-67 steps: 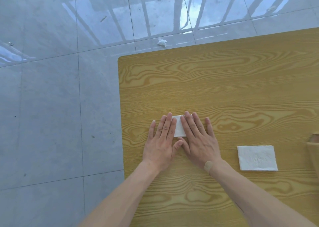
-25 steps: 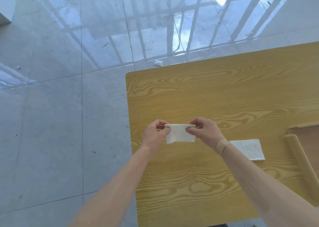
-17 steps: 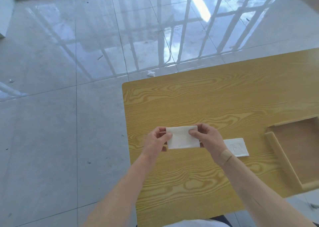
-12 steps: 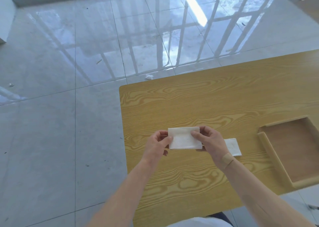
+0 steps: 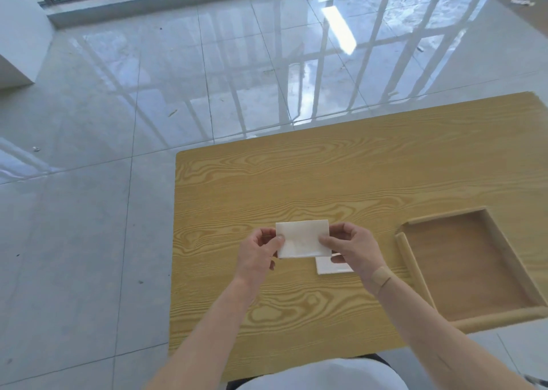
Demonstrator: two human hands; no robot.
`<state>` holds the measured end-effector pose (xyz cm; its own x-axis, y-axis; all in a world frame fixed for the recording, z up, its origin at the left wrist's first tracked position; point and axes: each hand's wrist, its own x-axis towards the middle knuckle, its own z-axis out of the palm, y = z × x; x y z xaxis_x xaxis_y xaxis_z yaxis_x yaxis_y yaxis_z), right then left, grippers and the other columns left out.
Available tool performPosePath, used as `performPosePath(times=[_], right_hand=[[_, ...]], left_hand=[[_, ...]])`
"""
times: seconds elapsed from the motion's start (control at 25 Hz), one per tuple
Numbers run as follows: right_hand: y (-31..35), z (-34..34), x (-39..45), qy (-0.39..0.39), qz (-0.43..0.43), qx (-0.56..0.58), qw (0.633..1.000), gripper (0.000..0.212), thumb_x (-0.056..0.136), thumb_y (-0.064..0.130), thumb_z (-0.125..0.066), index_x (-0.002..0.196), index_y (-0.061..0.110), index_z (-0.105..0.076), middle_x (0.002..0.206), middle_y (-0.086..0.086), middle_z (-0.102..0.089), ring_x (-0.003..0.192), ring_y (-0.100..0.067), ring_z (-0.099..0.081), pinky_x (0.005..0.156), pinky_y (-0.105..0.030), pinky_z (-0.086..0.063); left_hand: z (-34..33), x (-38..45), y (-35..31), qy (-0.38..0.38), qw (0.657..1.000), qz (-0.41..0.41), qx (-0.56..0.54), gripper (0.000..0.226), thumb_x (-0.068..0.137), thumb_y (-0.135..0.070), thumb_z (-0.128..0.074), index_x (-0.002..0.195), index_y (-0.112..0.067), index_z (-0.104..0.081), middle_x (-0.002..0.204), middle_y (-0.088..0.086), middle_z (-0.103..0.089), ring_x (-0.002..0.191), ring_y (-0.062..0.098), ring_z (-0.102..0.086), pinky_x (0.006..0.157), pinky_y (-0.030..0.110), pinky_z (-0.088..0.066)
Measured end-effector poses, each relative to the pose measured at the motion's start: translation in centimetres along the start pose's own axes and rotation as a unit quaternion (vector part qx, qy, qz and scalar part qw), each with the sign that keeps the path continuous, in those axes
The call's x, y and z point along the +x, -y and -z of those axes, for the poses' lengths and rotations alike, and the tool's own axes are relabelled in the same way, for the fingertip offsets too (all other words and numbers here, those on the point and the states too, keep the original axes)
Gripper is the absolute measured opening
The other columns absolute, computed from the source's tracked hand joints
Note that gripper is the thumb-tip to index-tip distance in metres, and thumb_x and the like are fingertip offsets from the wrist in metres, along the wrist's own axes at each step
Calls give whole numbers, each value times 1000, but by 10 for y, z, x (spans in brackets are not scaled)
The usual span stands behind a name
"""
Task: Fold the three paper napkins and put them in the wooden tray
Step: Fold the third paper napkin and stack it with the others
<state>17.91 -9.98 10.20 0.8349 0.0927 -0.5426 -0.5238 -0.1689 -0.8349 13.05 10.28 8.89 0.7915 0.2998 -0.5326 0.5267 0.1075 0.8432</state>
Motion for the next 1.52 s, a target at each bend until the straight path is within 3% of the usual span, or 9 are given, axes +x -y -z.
performPosePath(times=[0.28,0.52,0.76,1.04,1.24,1.52], right_hand=[[-4,55,9,4,18,-37,999,11,78,22,-81,83,16,-74,77,1,-75,64,-7,-65,57,-22,-54],[-23,67,19,-6,-7,-36,999,8,81,24,-79,84,18,-75,80,-2,-76,68,-10,-67,65,-27,-56],[-55,74,28,-29,-51,-59,997,5,83,24,-77,85,20,-75,76,5,-76,64,-6,-67,60,-20,-51],[-83,77,41,-44,-86,-109,989,9,80,26,-79,84,20,-73,77,3,-76,69,-12,-68,74,-36,-56],[-93,79,50,-51,-100,-130,985,10,77,29,-81,79,23,-73,76,6,-76,73,-16,-73,73,-33,-57],[-96,83,58,-34,-104,-169,980,11,76,33,-81,76,26,-71,72,14,-75,69,-9,-72,68,-28,-55]], left_hand=[[-53,-13,-2,-33,999,8,-13,9,86,-18,-74,93,-15,-70,75,-4,-74,61,9,-64,45,23,-44],[-67,-7,10,-32,999,32,26,11,87,-20,-74,95,-13,-70,78,-3,-73,60,6,-65,47,25,-44],[-77,8,37,-6,995,70,65,7,90,-18,-69,96,-14,-70,87,0,-73,64,7,-65,50,24,-45],[-84,23,66,-2,991,94,94,8,84,-12,-74,82,-17,-70,76,-2,-72,58,5,-64,46,12,-42],[-87,29,78,-13,988,108,108,8,82,-17,-77,78,-20,-70,75,-2,-73,68,15,-66,72,37,-56],[-90,33,81,-20,984,109,138,7,82,-23,-77,79,-24,-71,80,0,-75,73,15,-67,78,39,-56]])
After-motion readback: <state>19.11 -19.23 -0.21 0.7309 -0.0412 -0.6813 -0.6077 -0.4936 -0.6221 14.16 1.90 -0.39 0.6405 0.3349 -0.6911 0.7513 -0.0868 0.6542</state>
